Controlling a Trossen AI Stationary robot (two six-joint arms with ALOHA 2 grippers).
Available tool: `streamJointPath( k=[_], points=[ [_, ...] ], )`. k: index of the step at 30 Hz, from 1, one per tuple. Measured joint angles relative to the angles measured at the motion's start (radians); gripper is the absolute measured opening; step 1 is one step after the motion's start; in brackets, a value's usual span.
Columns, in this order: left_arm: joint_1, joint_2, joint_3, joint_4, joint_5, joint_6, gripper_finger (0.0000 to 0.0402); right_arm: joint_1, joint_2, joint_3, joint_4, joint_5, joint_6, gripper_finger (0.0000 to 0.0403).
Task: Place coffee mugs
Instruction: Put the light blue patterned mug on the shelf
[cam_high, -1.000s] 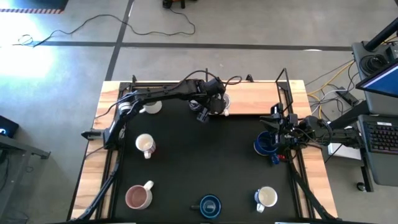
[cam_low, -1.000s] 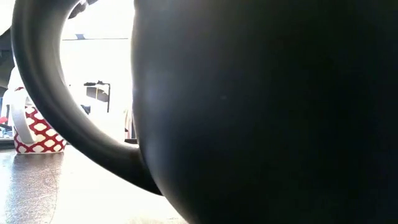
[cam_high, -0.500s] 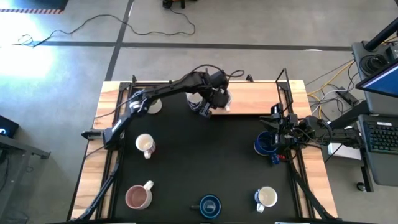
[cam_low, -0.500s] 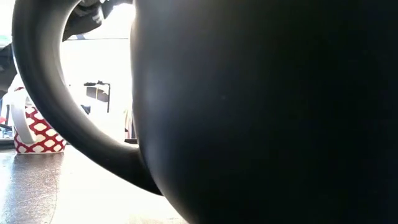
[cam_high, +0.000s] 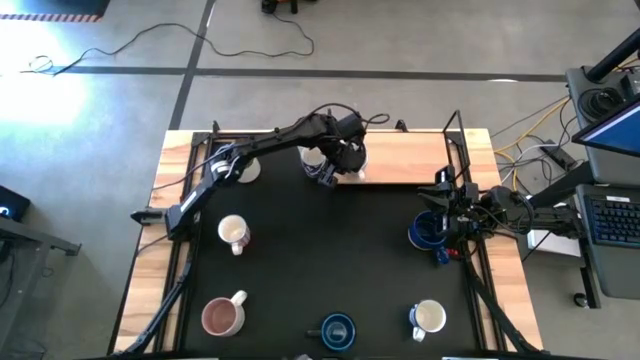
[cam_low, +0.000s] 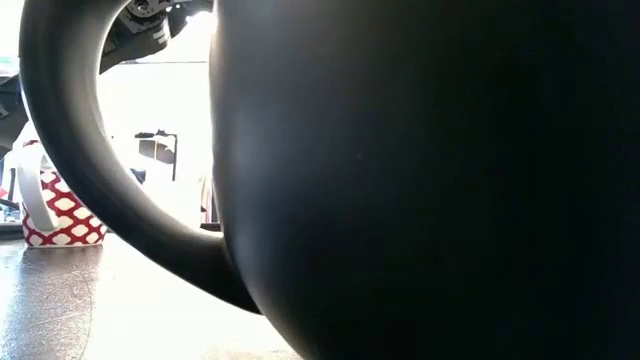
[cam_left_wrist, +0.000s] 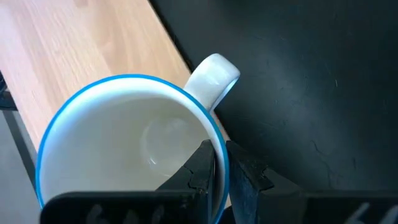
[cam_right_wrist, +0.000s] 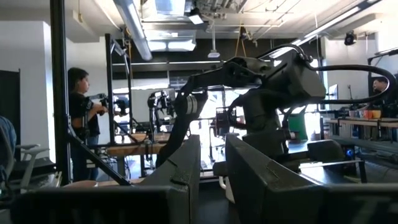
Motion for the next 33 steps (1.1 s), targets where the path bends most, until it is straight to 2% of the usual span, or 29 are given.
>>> streamJointPath(
  k=[17, 25, 33],
  points=[
    [0.049, 0.005, 0.030, 0.092, -0.004, 0.034, 0.0014, 0.000, 0.002, 0.000, 0.001, 0.000, 0.000, 0.0066],
    [0.055, 0.005, 0.028, 0.074, 0.050, 0.010, 0.0036, 0.000, 0.005, 0.000, 0.000, 0.001, 0.000, 0.0066],
    [0.054, 0.005, 0.028, 0.045, 0.067, 0.010, 0.0041, 0.000, 0.005, 0.000, 0.000, 0.000, 0.000, 0.0066]
  ],
)
